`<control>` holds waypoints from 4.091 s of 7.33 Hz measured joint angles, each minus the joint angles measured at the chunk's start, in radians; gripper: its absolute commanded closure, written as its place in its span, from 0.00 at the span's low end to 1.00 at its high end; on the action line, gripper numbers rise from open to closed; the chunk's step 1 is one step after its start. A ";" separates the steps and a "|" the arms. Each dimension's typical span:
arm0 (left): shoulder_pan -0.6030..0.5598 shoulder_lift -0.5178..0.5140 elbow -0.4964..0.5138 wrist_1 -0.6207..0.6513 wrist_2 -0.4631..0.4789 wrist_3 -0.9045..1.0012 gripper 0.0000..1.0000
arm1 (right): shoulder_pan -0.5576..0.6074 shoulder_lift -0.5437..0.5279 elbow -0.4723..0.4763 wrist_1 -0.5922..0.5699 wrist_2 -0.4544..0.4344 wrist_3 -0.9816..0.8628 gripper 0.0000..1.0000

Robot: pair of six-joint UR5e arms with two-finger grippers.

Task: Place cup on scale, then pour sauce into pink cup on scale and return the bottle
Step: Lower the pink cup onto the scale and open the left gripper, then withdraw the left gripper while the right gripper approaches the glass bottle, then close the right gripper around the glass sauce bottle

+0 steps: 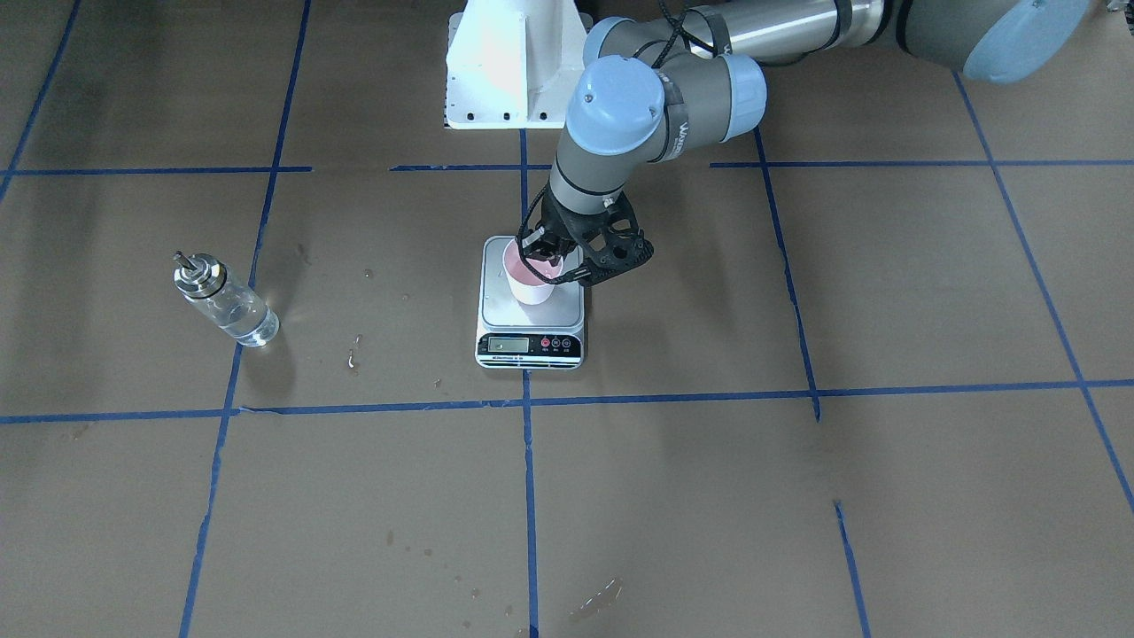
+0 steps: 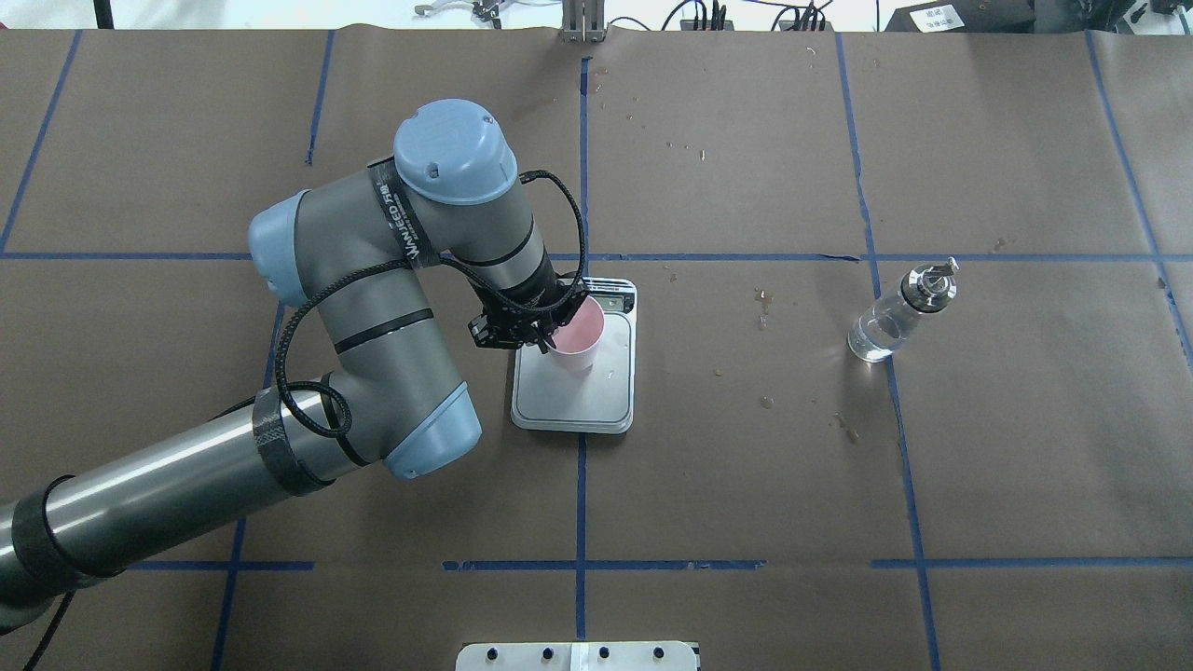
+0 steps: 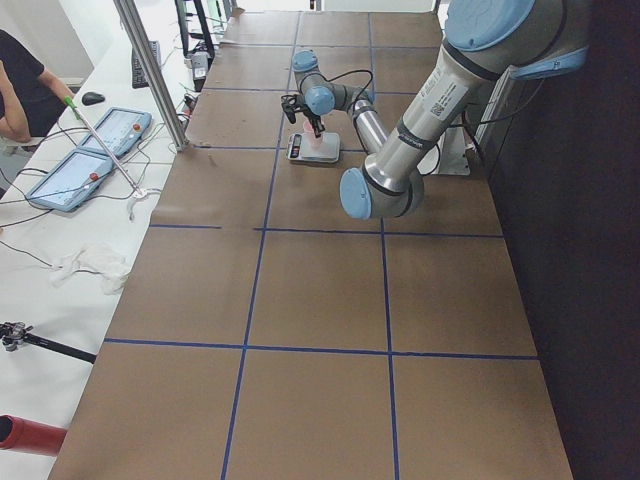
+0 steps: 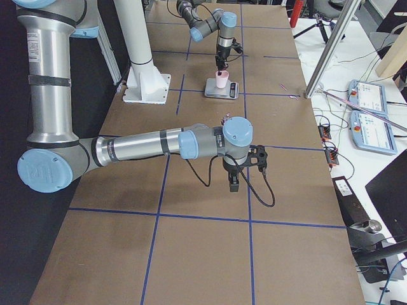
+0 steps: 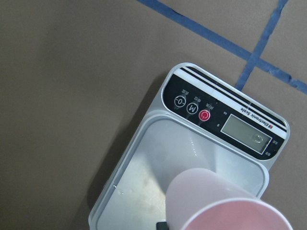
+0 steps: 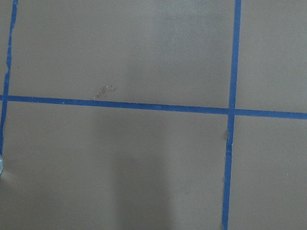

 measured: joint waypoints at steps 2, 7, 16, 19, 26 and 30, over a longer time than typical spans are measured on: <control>0.001 0.004 -0.001 -0.004 0.001 0.001 0.00 | 0.000 0.003 0.000 -0.001 0.000 0.000 0.00; -0.012 0.037 -0.112 0.044 0.004 0.033 0.00 | 0.000 0.016 0.007 -0.002 0.020 0.023 0.00; -0.394 0.226 -0.462 0.381 -0.002 0.684 0.00 | -0.530 -0.023 0.549 -0.043 -0.300 0.775 0.00; -0.563 0.320 -0.450 0.381 0.002 1.004 0.00 | -0.900 -0.104 0.595 0.203 -0.721 1.127 0.00; -0.651 0.734 -0.393 -0.006 -0.001 1.464 0.00 | -1.027 -0.290 0.364 0.851 -1.103 1.099 0.00; -0.776 0.765 -0.259 -0.078 -0.008 1.705 0.00 | -1.082 -0.267 0.242 0.969 -1.249 1.033 0.00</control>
